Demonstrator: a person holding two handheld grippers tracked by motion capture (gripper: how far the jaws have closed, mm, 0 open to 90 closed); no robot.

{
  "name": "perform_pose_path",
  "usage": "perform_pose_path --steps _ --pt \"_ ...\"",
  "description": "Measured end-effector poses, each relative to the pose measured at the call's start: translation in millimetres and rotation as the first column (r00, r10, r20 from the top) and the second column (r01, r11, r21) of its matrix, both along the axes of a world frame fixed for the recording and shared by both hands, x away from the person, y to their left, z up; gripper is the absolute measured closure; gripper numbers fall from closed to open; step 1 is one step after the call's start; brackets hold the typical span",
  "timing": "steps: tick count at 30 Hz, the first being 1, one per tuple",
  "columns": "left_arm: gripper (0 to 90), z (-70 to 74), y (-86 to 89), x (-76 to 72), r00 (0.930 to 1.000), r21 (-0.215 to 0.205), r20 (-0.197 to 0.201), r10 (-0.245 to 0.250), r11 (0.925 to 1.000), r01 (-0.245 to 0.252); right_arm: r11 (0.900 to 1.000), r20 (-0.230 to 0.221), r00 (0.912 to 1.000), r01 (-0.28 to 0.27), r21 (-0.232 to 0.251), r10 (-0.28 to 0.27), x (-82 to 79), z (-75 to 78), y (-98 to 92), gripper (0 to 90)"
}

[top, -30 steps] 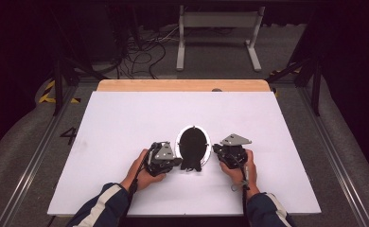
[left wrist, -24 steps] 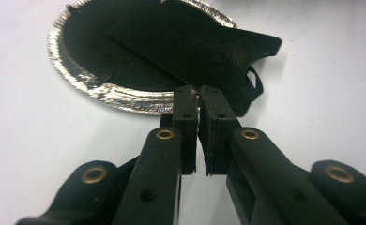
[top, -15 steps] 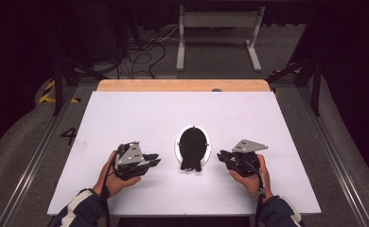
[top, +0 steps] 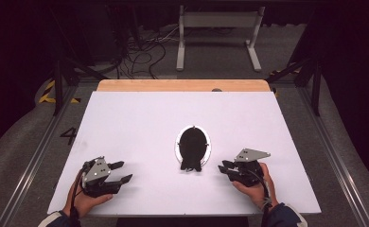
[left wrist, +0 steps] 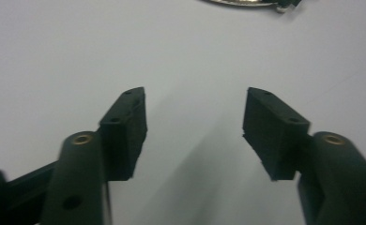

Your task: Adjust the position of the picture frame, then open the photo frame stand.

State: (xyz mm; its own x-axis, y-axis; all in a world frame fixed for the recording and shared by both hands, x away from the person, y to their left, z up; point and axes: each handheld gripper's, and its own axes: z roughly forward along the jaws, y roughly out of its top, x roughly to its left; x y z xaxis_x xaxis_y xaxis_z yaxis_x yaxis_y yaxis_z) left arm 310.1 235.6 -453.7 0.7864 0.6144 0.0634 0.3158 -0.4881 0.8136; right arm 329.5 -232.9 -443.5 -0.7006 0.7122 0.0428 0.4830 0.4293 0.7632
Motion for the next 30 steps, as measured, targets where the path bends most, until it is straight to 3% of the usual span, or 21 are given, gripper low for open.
perform_pose_path --steps 5,10,18,23,30 --pt "28.4 -2.9 5.3 -2.6 0.9998 0.005 -0.001 0.021 0.9998 -0.021 0.999 -0.012 0.9991 -0.04 -0.007 0.04 2.4 -2.5 9.5 70.0" --pt "25.5 -3.4 7.8 -3.1 0.9995 0.002 -0.001 0.033 0.9995 -0.033 0.999 -0.029 0.9985 -0.047 0.004 0.047 5.2 -3.6 13.7 69.7" --pt "23.7 -2.1 8.2 0.4 0.9992 -0.024 0.004 0.04 0.9989 -0.04 0.997 -0.067 0.9947 -0.079 -0.012 0.078 7.3 -9.1 31.5 69.1" --pt "23.0 -5.7 8.9 3.9 0.9991 -0.009 -0.013 0.04 0.9992 -0.04 0.995 -0.068 0.9937 -0.091 -0.028 0.089 10.0 -7.8 40.9 68.0" --pt "22.4 -5.4 7.3 3.3 0.999 -0.005 -0.012 0.043 0.9991 -0.043 0.995 -0.101 0.9915 -0.087 -0.047 0.081 13.4 -8.9 47.8 65.0"
